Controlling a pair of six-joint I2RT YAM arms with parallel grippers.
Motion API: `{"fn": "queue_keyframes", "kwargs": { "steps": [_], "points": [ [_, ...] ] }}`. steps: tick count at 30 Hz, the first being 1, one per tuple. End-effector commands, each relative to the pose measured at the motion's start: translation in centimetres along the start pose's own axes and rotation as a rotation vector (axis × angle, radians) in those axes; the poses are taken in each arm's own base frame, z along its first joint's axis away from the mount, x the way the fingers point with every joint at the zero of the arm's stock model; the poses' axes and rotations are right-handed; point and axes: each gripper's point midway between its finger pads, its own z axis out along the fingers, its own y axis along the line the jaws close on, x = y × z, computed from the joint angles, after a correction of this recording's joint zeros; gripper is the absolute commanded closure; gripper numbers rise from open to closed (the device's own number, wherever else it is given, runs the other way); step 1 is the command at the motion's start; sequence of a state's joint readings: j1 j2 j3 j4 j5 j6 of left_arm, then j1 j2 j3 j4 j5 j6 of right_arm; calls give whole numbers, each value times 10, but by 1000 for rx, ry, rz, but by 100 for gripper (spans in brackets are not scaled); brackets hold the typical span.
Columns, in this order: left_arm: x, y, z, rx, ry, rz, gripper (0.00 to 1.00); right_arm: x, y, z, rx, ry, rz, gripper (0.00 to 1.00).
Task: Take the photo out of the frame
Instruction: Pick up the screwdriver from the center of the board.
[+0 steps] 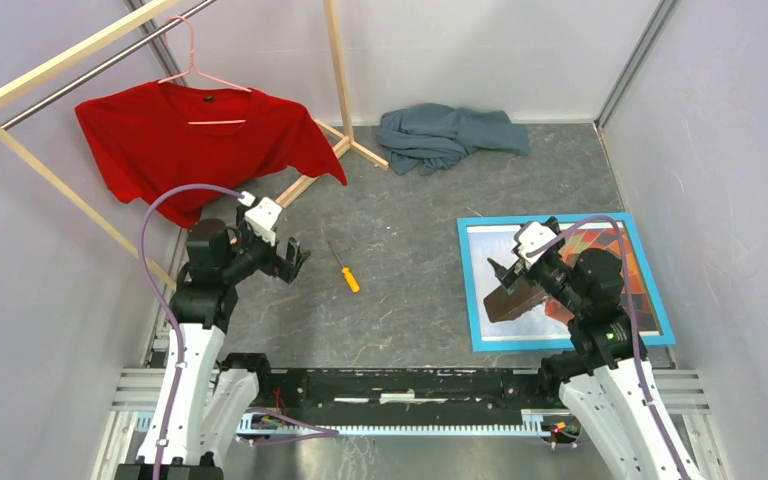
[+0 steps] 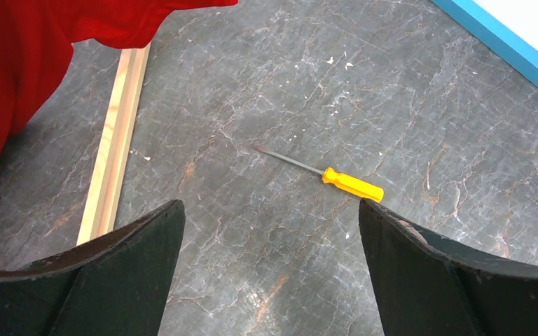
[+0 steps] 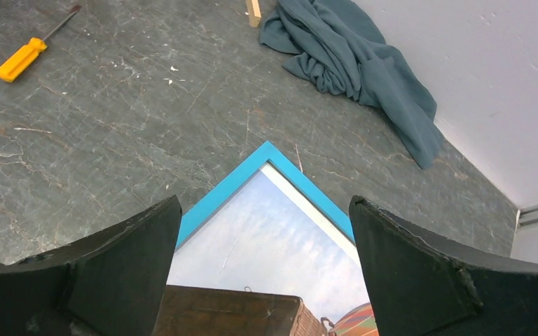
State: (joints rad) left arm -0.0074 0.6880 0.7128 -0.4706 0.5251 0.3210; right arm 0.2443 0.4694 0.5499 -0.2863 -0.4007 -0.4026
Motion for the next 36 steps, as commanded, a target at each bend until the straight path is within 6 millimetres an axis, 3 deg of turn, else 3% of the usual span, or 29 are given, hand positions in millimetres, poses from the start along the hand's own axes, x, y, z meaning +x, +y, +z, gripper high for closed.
{"fn": "queue_keyframes", "kwargs": {
  "steps": [1,8,12,21,26,31,36],
  "points": [
    [-2,2,2,-10,-24,-12,0,-11,-11,0,57,-40,-16,2],
    [12,-8,11,80,34,-17,0,10,-2,6,-1,-7,-137,2],
    [19,-3,23,104,115,-83,0,27,2,11,-23,34,-180,2],
    [34,-2,49,97,143,-152,0,31,-1,10,-2,38,-200,2],
    [39,-30,68,134,197,-62,0,39,-1,12,0,60,-209,2],
    [64,-51,86,131,314,50,0,44,-1,12,2,68,-221,2],
    [91,-62,100,164,426,55,0,50,-1,13,3,86,-229,2]
  ]
}}
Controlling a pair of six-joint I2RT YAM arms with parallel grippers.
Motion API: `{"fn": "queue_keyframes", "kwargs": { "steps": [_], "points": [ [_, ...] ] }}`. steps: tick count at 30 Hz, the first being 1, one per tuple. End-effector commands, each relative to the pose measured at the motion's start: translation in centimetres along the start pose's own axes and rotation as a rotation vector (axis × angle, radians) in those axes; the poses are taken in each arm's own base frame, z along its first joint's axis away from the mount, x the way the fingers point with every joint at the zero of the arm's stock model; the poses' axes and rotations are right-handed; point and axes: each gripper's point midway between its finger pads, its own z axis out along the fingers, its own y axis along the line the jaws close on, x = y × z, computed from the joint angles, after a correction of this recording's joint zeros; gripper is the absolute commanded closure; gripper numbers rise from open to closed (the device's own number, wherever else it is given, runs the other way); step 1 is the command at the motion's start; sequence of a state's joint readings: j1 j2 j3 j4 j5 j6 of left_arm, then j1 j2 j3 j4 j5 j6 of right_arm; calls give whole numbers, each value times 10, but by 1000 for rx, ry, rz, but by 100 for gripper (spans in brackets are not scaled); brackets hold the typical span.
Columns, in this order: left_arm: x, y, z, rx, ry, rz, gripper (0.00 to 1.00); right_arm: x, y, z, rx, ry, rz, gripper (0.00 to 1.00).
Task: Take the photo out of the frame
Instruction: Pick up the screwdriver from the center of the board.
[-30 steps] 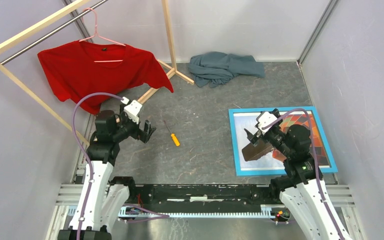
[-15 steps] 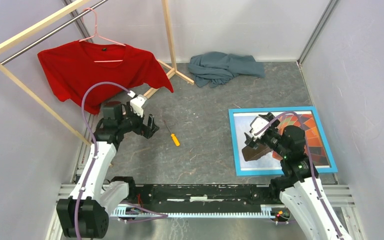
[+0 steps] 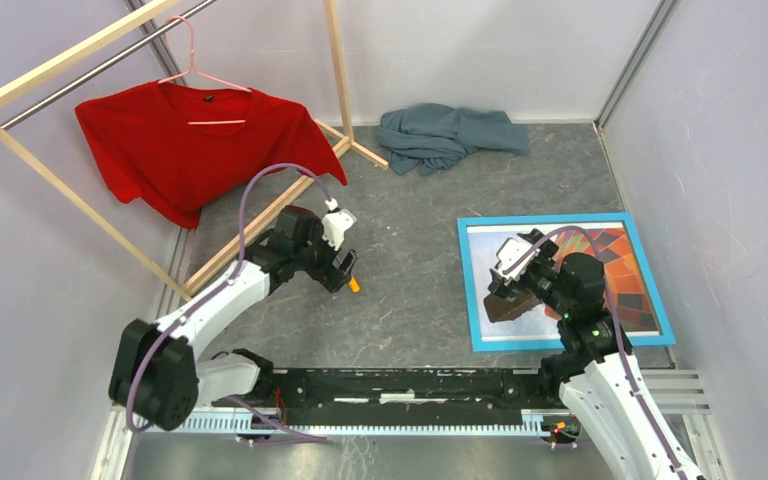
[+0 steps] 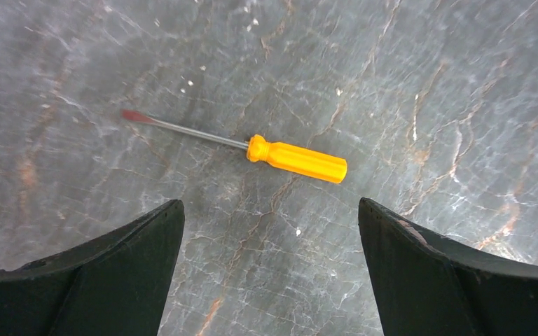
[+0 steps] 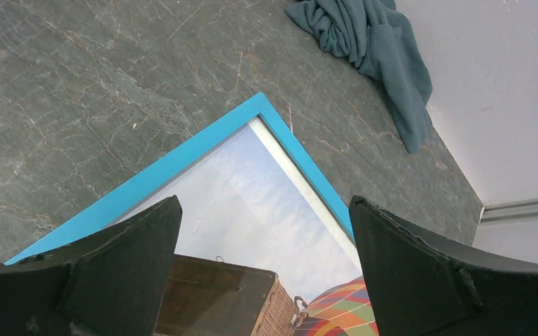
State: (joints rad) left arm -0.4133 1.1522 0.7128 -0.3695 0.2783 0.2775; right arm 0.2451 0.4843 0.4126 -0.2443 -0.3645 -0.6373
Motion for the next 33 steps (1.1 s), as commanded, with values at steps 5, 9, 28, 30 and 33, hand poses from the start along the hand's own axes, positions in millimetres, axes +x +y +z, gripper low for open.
{"fn": "queue_keyframes", "kwargs": {
  "steps": [5,9,28,30,33],
  "points": [
    [20,-7,34,4,148,36,4,0,-7,3,27,-5,-40,2],
    [25,-16,39,40,177,46,4,1,-6,3,26,-4,-44,2],
    [32,-12,78,54,281,-22,0,4,-3,4,14,-4,-68,2],
    [33,-9,80,36,290,-25,0,4,-3,3,15,-4,-68,2],
    [32,-6,82,26,295,-25,4,3,-3,3,17,-6,-71,2]
  ]
}}
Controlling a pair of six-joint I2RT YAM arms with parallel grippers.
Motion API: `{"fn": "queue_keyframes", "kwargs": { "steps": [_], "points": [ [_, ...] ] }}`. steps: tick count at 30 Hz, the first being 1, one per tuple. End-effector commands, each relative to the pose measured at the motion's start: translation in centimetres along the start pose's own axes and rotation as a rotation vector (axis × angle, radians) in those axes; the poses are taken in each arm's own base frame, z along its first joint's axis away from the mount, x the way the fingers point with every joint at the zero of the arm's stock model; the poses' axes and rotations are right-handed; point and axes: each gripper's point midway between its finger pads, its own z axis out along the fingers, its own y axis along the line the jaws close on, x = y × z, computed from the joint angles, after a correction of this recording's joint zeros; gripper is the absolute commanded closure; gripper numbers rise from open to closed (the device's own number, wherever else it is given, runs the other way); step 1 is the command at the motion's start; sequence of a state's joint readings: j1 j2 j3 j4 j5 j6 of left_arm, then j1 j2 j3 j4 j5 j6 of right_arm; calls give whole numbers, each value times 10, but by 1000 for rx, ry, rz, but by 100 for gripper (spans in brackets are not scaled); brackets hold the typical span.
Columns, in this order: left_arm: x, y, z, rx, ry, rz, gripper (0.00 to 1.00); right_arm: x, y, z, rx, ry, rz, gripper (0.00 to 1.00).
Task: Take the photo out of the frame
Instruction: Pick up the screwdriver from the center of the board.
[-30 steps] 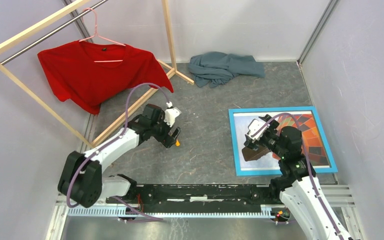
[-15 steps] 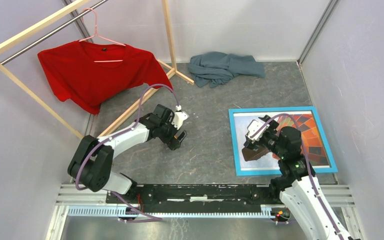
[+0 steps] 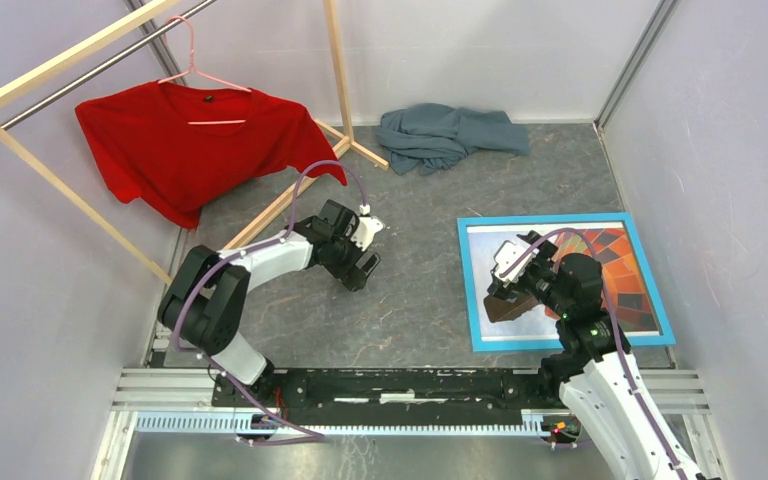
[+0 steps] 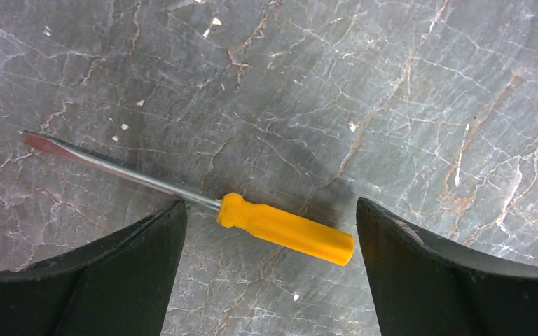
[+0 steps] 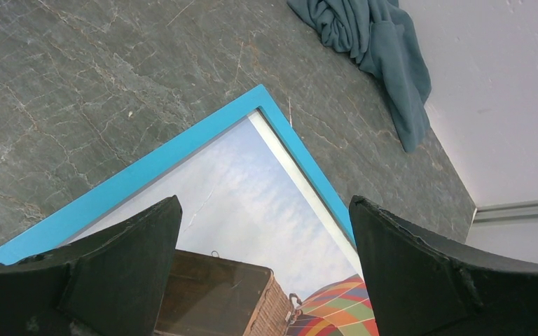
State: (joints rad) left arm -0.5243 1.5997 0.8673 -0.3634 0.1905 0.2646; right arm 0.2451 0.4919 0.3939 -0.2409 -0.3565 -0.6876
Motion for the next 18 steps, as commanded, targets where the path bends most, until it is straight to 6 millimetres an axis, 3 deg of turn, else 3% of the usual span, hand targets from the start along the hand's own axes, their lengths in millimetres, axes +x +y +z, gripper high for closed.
{"fn": "queue_keyframes", "kwargs": {
  "steps": [1,5,9,12,14,18],
  "points": [
    [-7,5,3,-28,-1,-38,7,-5,-5,1,23,-25,-28,2],
    [-6,7,4,-34,6,-33,19,-5,-5,0,26,-26,-31,2],
    [1,8,5,-39,41,-23,37,-6,-6,0,28,-29,-34,2],
    [0,11,1,-57,40,-18,43,-6,-5,0,26,-31,-34,2],
    [-1,13,-2,-71,37,-13,55,-6,-5,0,24,-33,-34,2],
    [-1,20,-7,-111,35,-4,62,-5,-4,0,22,-31,-35,2]
  ]
}}
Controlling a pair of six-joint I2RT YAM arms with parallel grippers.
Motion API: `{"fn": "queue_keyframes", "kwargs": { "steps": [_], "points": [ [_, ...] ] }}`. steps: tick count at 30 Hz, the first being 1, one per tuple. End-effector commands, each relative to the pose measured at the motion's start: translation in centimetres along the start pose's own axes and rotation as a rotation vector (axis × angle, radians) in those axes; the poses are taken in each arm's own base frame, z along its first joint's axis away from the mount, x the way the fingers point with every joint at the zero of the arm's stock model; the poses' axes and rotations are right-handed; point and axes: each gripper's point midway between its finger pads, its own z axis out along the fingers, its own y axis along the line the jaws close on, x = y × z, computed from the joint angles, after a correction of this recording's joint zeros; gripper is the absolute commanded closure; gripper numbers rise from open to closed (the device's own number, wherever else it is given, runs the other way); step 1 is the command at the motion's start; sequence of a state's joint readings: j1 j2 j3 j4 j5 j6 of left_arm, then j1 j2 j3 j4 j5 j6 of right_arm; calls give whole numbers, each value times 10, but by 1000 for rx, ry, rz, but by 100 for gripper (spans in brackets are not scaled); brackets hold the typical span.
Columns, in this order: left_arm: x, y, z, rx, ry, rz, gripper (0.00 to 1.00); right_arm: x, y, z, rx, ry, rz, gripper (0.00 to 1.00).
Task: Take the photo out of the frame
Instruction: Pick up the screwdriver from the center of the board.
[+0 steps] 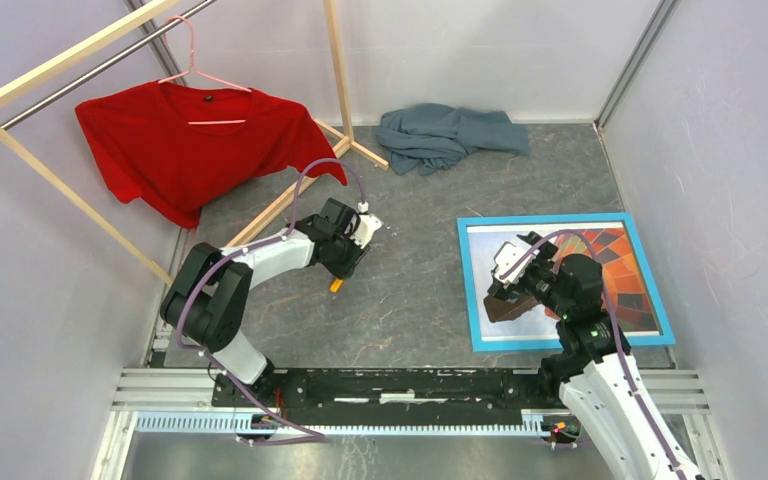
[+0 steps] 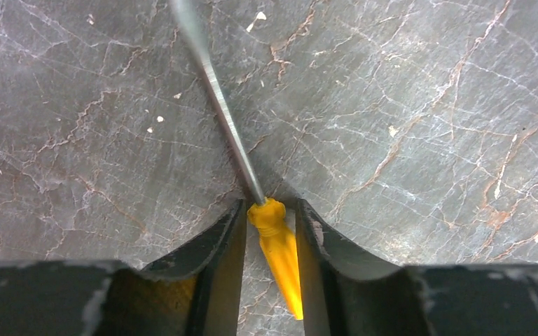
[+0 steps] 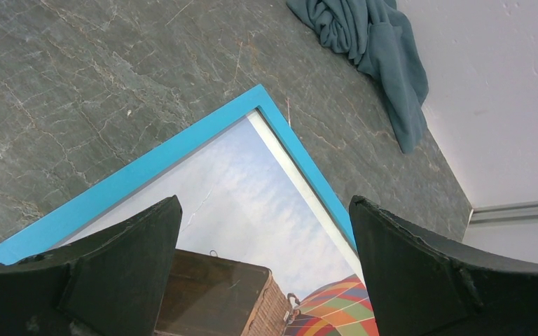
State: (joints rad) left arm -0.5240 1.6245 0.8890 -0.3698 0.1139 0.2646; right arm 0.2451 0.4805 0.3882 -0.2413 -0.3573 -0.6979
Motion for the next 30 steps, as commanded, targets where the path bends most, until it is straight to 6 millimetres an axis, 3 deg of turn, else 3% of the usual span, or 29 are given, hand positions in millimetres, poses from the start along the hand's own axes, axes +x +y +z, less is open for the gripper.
{"fn": "queue_keyframes", "kwargs": {
  "steps": [1,5,8,17,22,27,30],
  "points": [
    [-2,8,-9,-53,7,1,65,-5,-4,1,19,-27,-22,2],
    [-9,20,-12,-112,-3,10,79,-5,-4,2,16,-26,-23,2],
    [-26,36,-12,-183,-32,16,83,-4,-4,2,16,-21,-22,2],
    [-117,89,6,-352,-128,94,90,0,-5,3,26,-6,-18,2],
    [-155,119,26,-443,-118,158,90,2,-6,3,34,2,-18,2],
    [-170,155,47,-522,-81,167,90,4,-7,3,37,8,-16,2],
    [-167,172,60,-529,-39,158,90,4,-8,3,39,8,-17,2]
  ]
}}
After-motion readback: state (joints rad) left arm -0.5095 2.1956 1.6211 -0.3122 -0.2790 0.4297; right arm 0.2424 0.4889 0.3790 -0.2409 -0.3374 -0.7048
